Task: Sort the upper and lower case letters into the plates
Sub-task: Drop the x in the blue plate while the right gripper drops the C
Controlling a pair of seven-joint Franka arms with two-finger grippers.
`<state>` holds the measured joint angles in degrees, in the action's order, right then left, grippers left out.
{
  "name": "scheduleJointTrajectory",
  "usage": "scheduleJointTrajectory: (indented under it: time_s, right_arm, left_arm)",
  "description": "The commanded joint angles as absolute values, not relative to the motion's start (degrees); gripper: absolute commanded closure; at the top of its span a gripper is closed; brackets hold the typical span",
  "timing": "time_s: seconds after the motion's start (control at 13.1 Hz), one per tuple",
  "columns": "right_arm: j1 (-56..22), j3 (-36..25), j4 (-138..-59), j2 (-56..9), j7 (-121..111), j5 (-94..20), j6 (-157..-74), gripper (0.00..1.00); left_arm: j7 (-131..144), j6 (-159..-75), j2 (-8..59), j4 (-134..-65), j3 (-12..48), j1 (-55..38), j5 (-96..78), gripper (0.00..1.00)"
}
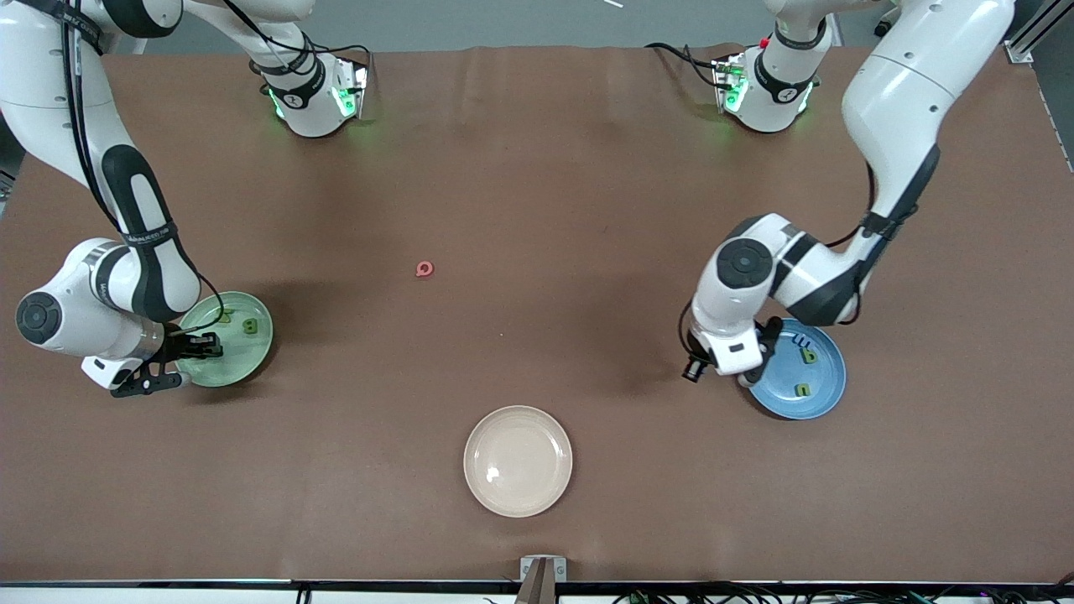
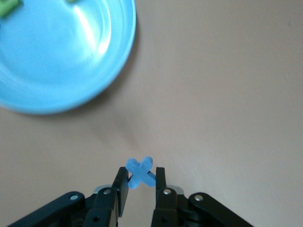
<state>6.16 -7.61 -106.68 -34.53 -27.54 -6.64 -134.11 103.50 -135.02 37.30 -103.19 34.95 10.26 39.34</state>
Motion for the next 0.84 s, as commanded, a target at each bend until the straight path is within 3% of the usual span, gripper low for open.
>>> scheduleJointTrajectory:
  time_s: [0.0, 0.15, 0.38, 0.76]
  right_arm:
    - [6.16, -6.94, -105.73, -34.28, -28.04, -7.03, -133.07, 0.11]
    - [5.45, -6.94, -105.82, -29.91, -27.69, -7.03, -128.09, 0.01]
    - [1.16, -6.86, -106.43, -22.26, -16.75, -7.12, -117.62, 0.0]
    - [-13.24, -6.68, -116.62, -11.97, 6.36, -7.21, -116.63, 0.0]
  left_arm:
    - [97.32, -133.42, 36.3, -102.84, 35.51, 13.0, 39.64, 1.0]
    - [92.84, -133.42, 36.39, -102.74, 35.42, 15.36, 39.73, 1.0]
    - [85.54, -132.02, 36.39, -102.14, 35.42, 18.01, 39.73, 1.0]
    - [77.45, -130.34, 37.61, -101.07, 35.07, 21.62, 39.73, 1.0]
